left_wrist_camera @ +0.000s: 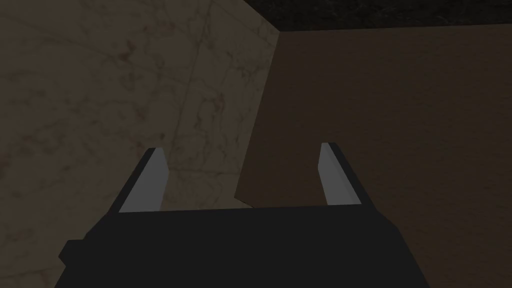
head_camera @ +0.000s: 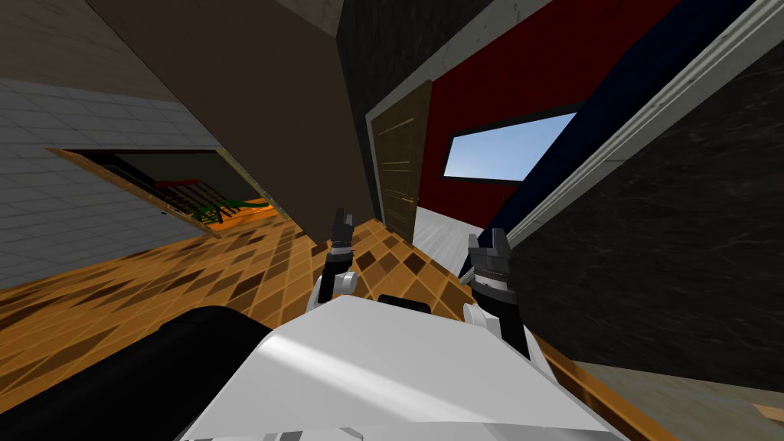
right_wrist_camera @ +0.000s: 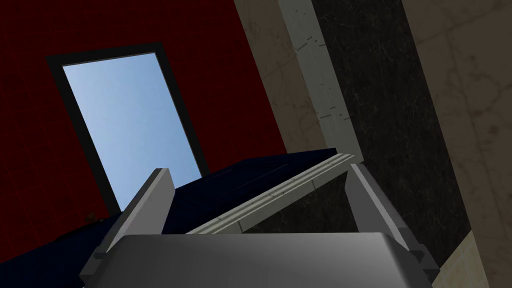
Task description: Push the door open
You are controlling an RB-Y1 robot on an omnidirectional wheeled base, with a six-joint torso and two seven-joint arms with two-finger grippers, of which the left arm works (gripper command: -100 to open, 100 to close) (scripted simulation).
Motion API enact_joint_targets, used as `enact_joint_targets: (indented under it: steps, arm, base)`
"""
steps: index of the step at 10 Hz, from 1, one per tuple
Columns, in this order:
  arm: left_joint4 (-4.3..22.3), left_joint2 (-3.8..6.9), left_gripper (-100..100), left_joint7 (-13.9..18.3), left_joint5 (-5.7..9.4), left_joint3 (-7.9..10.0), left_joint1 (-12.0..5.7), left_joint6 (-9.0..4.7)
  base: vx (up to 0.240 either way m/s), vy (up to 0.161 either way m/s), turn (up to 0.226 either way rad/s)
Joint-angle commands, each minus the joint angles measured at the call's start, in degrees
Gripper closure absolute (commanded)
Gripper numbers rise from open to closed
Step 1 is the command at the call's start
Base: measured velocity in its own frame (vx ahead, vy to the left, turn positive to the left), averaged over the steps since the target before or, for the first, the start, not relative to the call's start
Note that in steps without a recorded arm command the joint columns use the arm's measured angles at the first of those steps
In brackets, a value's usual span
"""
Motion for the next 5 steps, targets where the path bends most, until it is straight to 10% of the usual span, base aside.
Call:
enact_joint_targets:
  steps: [1,5]
  arm:
    - [1.9,0.63,-100,0.3,0.10,-0.20,-1.08,-0.14]
    - [6.7,1.92,-100,1.0,0.35,-0.72,-3.84,-0.50]
  base:
    - [0.153,0.007,-0.017]
    - [0.064,0.035,-0.045]
